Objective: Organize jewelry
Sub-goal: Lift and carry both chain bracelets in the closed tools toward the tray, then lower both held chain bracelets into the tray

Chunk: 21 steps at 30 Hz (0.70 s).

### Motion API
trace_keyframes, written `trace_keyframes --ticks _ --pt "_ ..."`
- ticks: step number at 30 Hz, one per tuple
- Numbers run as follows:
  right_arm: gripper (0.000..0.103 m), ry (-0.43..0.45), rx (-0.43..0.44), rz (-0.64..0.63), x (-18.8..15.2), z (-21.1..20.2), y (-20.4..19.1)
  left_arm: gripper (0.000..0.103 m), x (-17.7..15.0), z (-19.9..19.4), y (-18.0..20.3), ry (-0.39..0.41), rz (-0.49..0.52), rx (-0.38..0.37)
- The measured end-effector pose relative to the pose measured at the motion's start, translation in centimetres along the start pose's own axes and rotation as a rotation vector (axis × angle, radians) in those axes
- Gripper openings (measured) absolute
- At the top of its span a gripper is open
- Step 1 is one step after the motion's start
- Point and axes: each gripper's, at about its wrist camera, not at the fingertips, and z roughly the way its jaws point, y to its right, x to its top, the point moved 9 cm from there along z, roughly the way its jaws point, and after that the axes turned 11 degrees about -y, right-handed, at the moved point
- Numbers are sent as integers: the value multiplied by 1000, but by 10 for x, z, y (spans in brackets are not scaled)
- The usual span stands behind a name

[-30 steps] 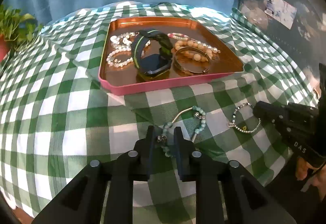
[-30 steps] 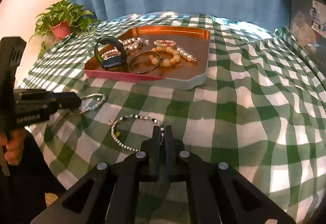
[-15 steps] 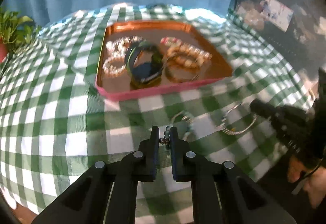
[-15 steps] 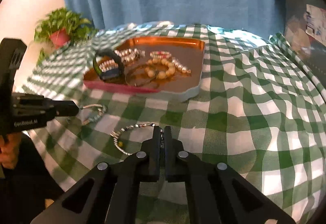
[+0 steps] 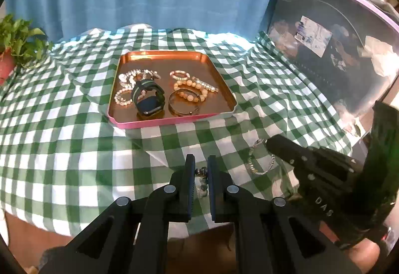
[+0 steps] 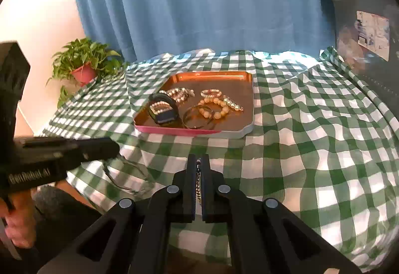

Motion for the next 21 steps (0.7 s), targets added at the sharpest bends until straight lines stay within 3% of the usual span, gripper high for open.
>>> trace_keyframes --ticks 6,11,21 --pt "2 14 6 9 14 -25 -15 7 12 -40 4 85 9 44" --pt "2 71 -49 -63 38 -52 -29 7 32 -61 9 134 34 61" --pt "2 120 -46 -81 86 -59 -33 7 78 -68 11 179 72 50"
